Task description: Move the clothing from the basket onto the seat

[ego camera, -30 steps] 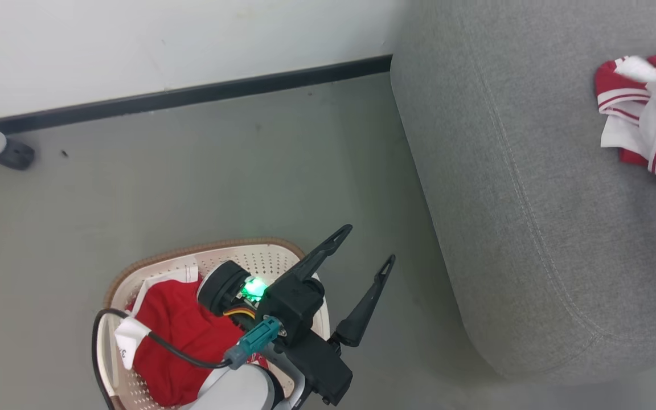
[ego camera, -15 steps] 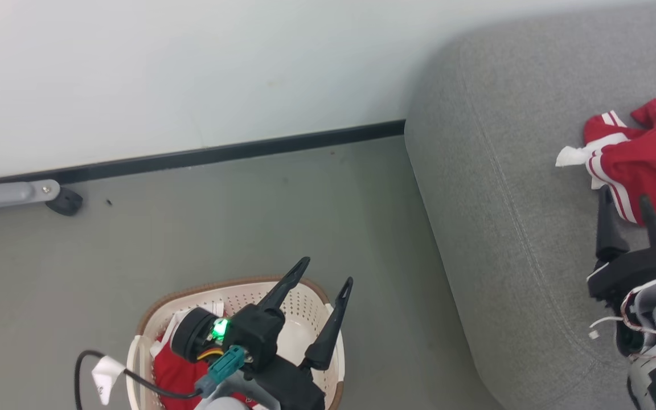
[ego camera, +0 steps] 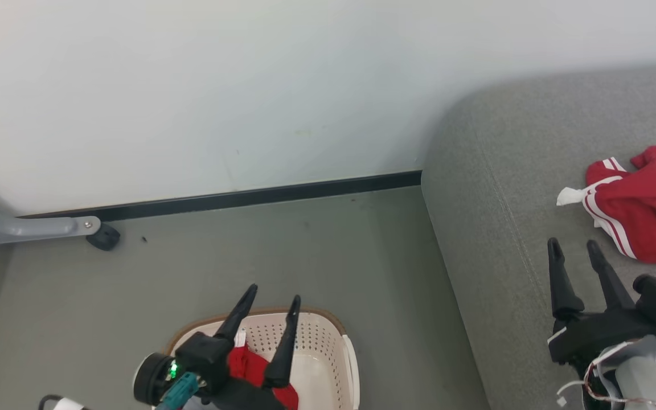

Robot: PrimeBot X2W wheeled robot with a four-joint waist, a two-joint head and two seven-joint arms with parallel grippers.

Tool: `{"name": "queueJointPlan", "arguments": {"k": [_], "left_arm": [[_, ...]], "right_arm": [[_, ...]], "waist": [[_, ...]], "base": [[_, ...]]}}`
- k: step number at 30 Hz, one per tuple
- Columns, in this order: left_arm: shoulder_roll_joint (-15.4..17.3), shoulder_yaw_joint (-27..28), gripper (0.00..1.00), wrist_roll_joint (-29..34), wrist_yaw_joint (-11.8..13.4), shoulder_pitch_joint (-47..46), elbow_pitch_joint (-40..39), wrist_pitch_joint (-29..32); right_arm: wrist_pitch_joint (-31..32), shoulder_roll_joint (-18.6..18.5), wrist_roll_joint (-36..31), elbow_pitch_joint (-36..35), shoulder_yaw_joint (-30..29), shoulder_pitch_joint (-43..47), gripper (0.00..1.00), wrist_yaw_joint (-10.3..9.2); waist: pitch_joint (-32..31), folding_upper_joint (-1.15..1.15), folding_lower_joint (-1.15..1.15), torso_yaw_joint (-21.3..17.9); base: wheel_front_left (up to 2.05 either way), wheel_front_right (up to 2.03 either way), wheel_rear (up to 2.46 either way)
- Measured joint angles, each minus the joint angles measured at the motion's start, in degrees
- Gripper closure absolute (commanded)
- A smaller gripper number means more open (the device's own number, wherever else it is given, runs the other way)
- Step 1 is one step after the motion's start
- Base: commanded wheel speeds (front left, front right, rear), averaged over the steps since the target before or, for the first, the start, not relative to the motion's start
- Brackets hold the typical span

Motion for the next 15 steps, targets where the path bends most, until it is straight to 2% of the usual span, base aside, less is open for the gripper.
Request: {"name": "queueJointPlan", "arguments": {"k": [15], "left_arm": [[1.18, 7.03, 0.0, -2.68, 1.89, 5.48, 2.29, -2.01]], "right_arm": [[0.0, 1.83, -3.54, -11.18, 1.99, 11.41, 0.0, -0.57]], "waist": [[-4.09, 0.0, 0.0, 2.63]], "base": [[0.0, 0.0, 0.0]]}}
